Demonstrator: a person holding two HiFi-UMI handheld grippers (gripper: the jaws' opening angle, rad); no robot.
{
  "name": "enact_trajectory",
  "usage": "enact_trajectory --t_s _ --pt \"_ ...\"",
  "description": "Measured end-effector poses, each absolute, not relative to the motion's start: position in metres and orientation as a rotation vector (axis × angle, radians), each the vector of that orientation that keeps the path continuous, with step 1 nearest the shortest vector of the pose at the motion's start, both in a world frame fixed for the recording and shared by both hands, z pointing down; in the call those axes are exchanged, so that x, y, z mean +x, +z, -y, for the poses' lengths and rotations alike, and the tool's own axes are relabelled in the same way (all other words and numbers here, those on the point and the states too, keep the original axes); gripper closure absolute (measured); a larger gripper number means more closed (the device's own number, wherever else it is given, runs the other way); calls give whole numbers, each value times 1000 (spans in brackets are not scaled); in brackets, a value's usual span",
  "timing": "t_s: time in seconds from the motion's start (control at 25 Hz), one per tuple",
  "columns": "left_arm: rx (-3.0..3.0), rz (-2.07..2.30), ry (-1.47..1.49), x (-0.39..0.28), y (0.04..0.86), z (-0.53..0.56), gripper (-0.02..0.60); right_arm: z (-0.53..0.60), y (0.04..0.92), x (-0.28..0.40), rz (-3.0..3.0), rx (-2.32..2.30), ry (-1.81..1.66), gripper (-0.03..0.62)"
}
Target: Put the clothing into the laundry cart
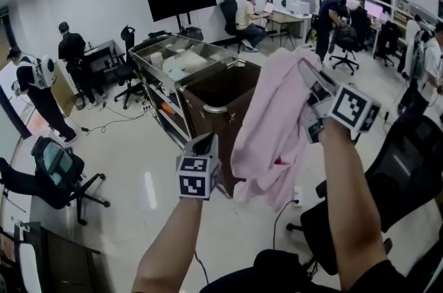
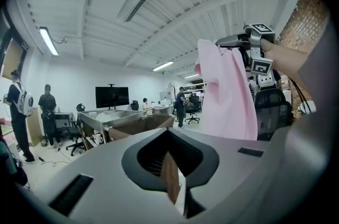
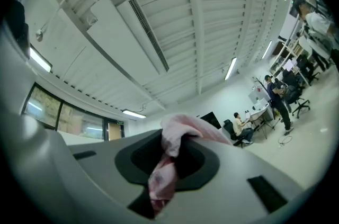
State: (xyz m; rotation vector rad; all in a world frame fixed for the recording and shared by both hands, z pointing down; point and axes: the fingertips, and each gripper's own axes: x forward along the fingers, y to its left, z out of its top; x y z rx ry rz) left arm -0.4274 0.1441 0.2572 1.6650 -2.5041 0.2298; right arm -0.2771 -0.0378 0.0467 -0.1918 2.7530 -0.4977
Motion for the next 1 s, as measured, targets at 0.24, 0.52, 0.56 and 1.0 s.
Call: enact_trajectory --t_s 0.24,0.52,0.56,1.0 --pt "1616 2560 253 -473 241 -142 581 37 18 -333 -2726 -62 -472 527" --pt "1535 2592 256 -548 238 -107 581 82 16 -425 -2755 -13 -491 526" --pt "1524 2601 249 -560 235 -99 581 90 15 -441 -2765 -1 -490 527" --pt "1442 2693 217 -671 204 7 581 200 31 -623 -2908 50 -421 528"
